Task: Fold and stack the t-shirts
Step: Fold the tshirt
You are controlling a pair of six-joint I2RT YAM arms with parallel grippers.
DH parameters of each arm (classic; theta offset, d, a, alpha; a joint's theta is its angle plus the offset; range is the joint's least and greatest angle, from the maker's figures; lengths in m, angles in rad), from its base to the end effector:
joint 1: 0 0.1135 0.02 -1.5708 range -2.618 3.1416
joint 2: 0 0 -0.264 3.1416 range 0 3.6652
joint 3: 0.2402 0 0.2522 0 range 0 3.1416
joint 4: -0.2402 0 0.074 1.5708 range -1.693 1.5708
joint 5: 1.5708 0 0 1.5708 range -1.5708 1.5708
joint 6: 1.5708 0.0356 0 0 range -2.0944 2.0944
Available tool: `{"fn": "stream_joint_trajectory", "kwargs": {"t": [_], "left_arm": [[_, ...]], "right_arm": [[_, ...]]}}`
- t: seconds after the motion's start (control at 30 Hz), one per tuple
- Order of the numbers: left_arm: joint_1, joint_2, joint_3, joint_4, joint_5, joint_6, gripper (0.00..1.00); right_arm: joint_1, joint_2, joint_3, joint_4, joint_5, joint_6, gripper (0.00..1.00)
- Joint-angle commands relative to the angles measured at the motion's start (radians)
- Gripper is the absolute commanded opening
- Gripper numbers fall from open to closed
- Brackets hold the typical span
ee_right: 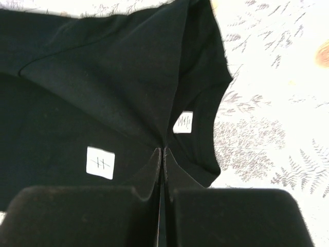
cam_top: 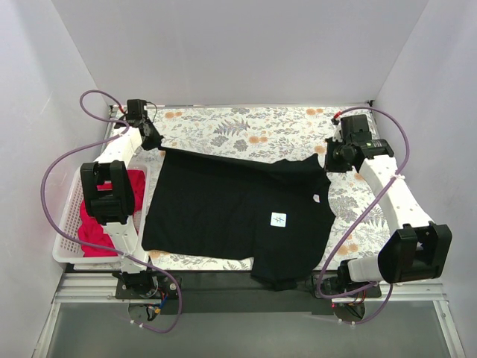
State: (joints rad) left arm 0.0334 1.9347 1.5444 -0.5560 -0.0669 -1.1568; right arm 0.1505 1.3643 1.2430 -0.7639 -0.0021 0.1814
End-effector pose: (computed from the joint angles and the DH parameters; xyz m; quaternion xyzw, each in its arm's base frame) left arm 0.4270 0.0166 0.2336 -0.5417 0.7819 -0.1366 0.2768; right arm 0.2824 0.0429 0.3170 0.0142 0.9417 0.0565 0.3313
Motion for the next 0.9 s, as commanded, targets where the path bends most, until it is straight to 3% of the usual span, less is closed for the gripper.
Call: {"fn": "stream_joint_trajectory", "kwargs": {"t": [0.0,0.53,0.57,0.67,0.8,0.87], "left_arm": [[0.005,-0.036,-0.006,-0.01,-0.025,0.014,0.0],[0.005,-0.072,-0.244,0.05,-0.053,-0.04,0.0],[0.003,-0.072,-0.241,0.048,-0.057,-0.041,0.0],[0.003,-0.075,-0.228,0.041,-0.062,-0.04,0.0],[0.002,-0.134,-0.236,0.038,-0.047,-0.046,0.03],[0.003,-0.161,-0.25,0.038,-0.033,-0.052,0.03]], "right_arm": [[-0.005,-0.036,-0.059,-0.034,-0.053,0.023,0.01],[-0.005,-0.074,-0.39,0.051,-0.176,0.076,0.01],[-0.005,-0.071,-0.398,0.055,-0.18,0.078,0.04],[-0.003,-0.064,-0.387,0.066,-0.203,0.075,0.35],[-0.034,-0.07,-0.32,0.074,-0.161,0.072,0.55],[-0.058,-0.07,-0.291,0.103,-0.156,0.079,0.59]]}}
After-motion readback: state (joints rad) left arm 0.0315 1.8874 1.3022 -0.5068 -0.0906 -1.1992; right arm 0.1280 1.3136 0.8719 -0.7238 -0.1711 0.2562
